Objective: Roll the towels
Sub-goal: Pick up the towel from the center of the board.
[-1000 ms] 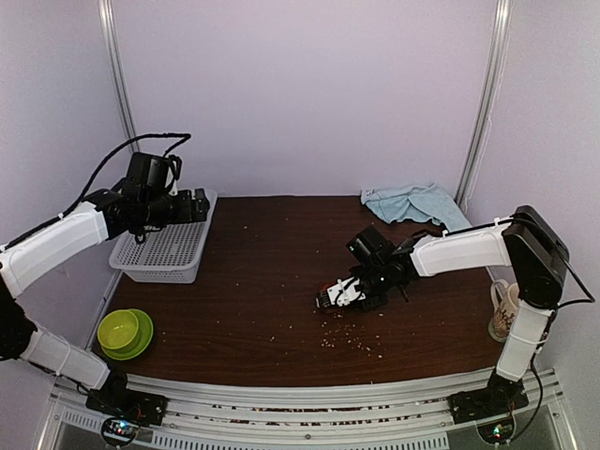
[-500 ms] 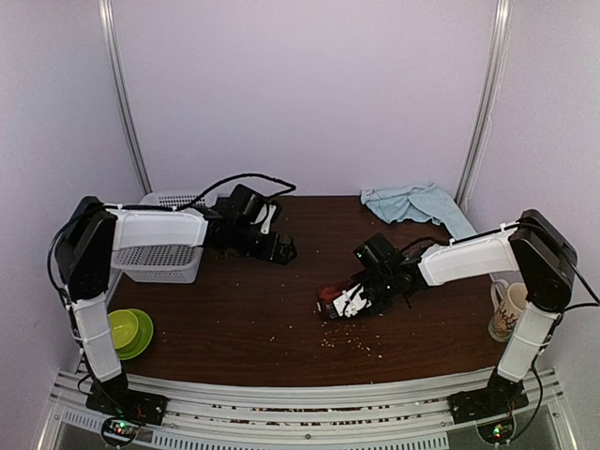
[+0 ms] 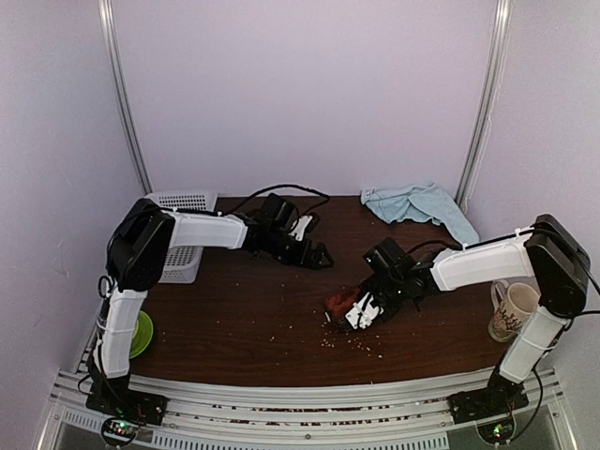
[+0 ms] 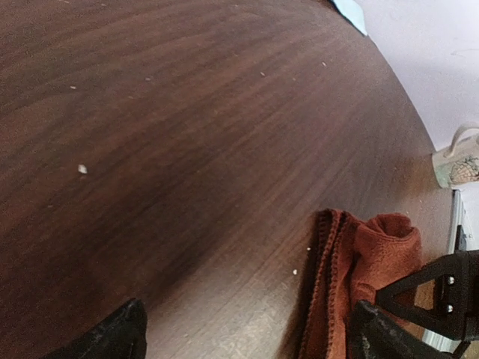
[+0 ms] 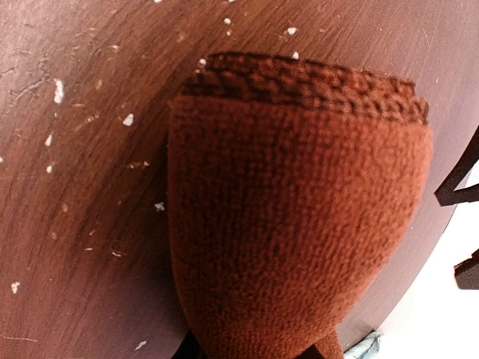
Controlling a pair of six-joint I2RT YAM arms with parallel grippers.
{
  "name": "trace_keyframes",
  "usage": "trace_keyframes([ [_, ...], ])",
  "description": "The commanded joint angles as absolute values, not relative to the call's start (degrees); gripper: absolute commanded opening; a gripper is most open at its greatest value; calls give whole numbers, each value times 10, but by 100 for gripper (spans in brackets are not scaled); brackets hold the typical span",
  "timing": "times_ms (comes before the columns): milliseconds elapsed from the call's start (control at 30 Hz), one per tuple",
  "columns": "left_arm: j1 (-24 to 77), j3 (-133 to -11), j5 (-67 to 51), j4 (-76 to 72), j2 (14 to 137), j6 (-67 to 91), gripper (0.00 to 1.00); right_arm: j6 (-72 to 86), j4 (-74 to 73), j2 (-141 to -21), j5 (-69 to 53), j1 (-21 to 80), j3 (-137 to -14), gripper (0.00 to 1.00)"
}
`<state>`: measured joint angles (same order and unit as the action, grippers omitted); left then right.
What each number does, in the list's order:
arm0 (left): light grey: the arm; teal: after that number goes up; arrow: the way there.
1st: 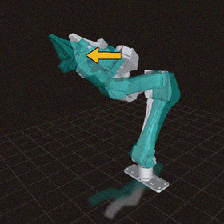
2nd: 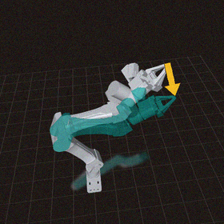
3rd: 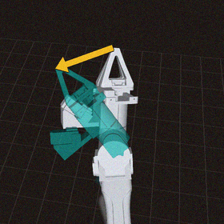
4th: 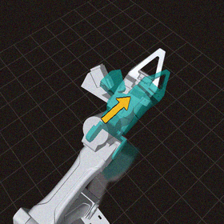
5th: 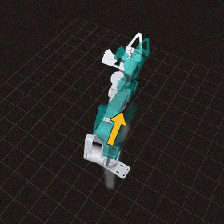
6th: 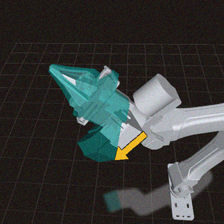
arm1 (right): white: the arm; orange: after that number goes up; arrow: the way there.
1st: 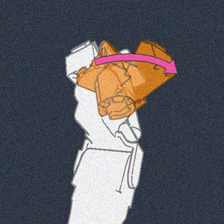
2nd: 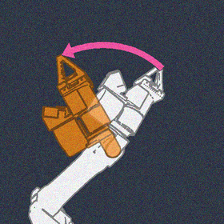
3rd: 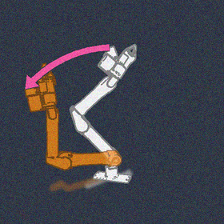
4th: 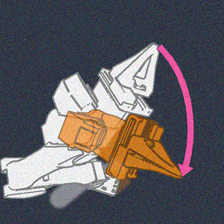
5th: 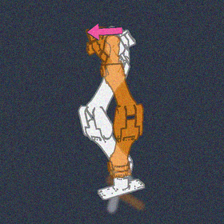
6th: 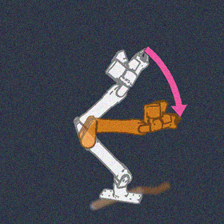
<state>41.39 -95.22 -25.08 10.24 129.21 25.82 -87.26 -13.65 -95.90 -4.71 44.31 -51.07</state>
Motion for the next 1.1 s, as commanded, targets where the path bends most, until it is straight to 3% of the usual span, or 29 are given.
trace_keyframes([
  [0, 425, -979, -349, 63, 1332, 271, 96, -891, -168, -959, -62, 442, -499, 4],
  [233, 439, -1007, -428, 49, 1383, 282, 96, -888, -147, -962, -66, 438, -496, 4],
  [500, 443, -952, -499, -16, 1389, 301, 91, -875, -164, -971, -105, 422, -512, 4],
  [1067, 461, -906, -555, -31, 1391, 287, 86, -867, -244, -1028, -148, 399, -597, 7],
])
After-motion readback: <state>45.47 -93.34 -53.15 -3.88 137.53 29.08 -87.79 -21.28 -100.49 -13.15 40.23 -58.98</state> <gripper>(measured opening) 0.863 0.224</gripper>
